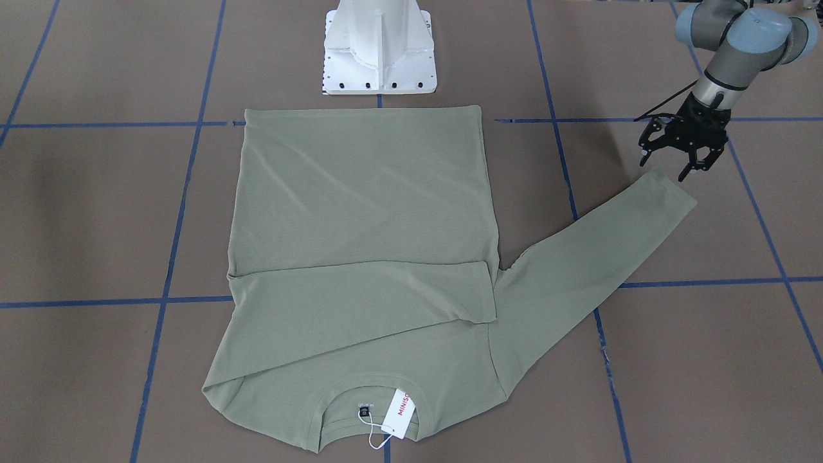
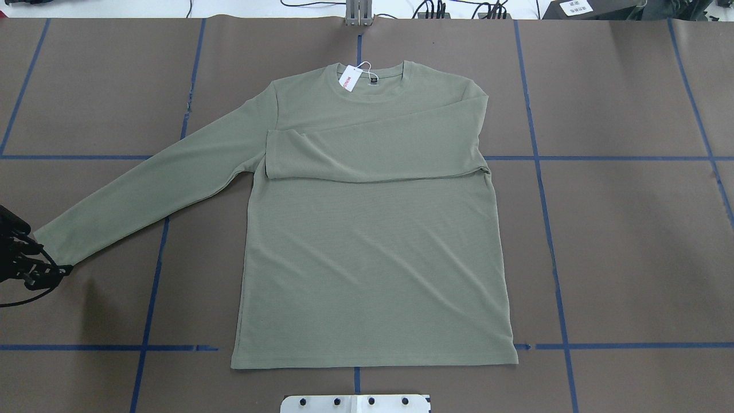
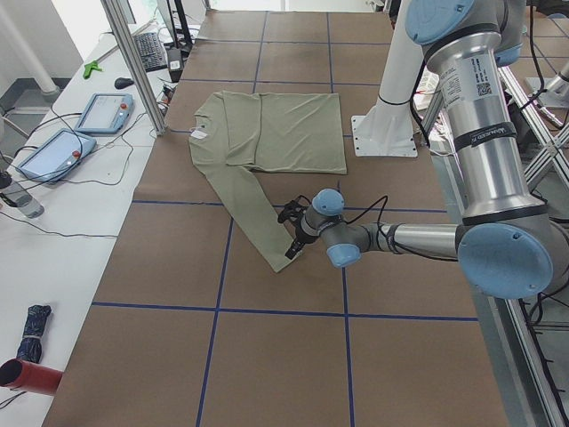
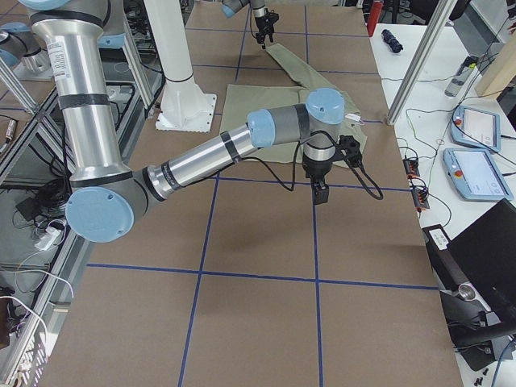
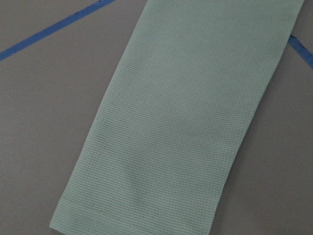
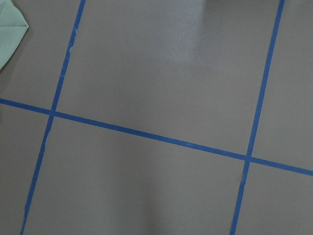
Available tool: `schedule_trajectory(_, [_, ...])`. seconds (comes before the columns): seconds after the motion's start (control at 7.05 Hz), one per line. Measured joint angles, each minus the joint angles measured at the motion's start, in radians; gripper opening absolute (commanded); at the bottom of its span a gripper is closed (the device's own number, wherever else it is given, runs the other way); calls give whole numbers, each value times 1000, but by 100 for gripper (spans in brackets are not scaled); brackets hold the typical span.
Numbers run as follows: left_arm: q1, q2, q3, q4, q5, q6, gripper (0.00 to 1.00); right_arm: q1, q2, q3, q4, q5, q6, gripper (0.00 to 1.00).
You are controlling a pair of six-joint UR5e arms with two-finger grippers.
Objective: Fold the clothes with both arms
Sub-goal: 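Withdraw the right arm while the left gripper grasps the other sleeve cuff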
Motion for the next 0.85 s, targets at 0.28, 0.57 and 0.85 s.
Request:
schedule_trajectory(0.28, [14, 0, 1, 0, 1, 2, 53, 0, -1, 0, 0, -1, 0, 100])
schedule_trajectory(0.57, [23, 0, 7, 1, 6, 3, 37, 0, -2, 0, 0, -1, 0, 100])
schedule_trajectory(0.85, [27, 0, 9, 1, 8, 3, 0, 0, -3, 0, 0, -2, 0, 100])
